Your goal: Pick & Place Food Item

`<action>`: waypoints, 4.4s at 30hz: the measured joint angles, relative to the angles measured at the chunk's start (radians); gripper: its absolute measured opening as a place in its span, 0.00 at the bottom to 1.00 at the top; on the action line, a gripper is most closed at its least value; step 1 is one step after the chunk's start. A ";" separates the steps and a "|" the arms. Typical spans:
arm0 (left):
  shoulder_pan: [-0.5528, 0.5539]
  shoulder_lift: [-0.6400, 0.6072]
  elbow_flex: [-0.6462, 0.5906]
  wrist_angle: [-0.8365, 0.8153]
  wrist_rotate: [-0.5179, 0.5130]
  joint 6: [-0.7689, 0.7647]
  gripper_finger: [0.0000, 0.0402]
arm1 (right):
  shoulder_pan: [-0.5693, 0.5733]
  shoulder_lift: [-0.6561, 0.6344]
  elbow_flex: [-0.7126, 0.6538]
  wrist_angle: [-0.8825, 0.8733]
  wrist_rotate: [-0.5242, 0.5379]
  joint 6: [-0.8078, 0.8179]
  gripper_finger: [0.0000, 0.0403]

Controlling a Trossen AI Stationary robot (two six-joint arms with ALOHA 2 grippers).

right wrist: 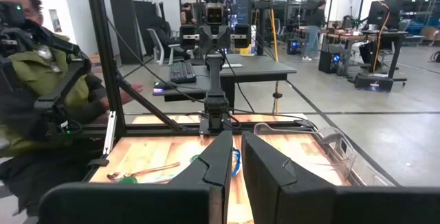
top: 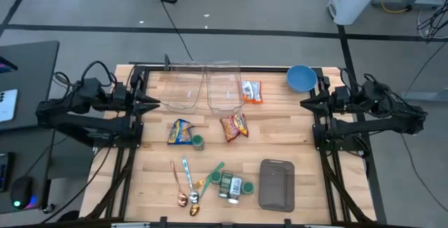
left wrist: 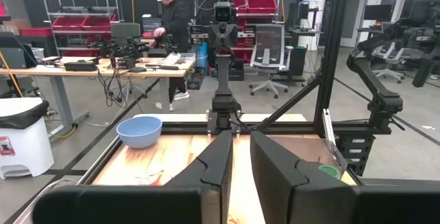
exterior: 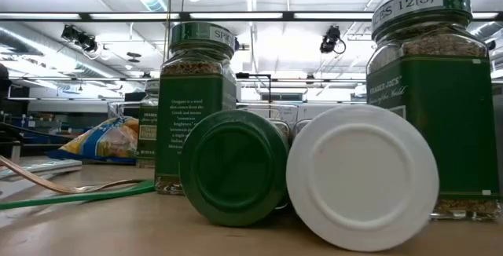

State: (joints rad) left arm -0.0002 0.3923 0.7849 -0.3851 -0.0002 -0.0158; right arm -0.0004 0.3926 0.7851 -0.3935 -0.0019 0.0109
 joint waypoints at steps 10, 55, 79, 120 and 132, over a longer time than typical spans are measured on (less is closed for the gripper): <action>0.000 0.000 0.000 0.000 0.000 0.000 0.16 | 0.000 0.000 0.000 0.000 0.000 0.000 0.11; 0.000 0.017 0.000 0.046 0.000 -0.088 0.16 | 0.000 -0.001 0.000 0.083 0.047 0.031 0.11; -0.001 0.354 0.000 0.071 -0.125 -0.051 0.20 | 0.000 0.141 -0.001 -0.206 0.061 0.029 0.28; -0.006 0.577 0.003 0.084 -0.085 0.012 0.62 | -0.268 0.692 0.001 0.027 0.011 -0.138 0.62; -0.006 0.579 0.003 0.106 -0.077 0.008 0.62 | -0.390 0.825 0.001 0.036 -0.096 -0.178 0.62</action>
State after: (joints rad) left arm -0.0067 0.9714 0.7879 -0.2794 -0.0772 -0.0074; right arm -0.3900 1.2180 0.7860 -0.3573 -0.0982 -0.1668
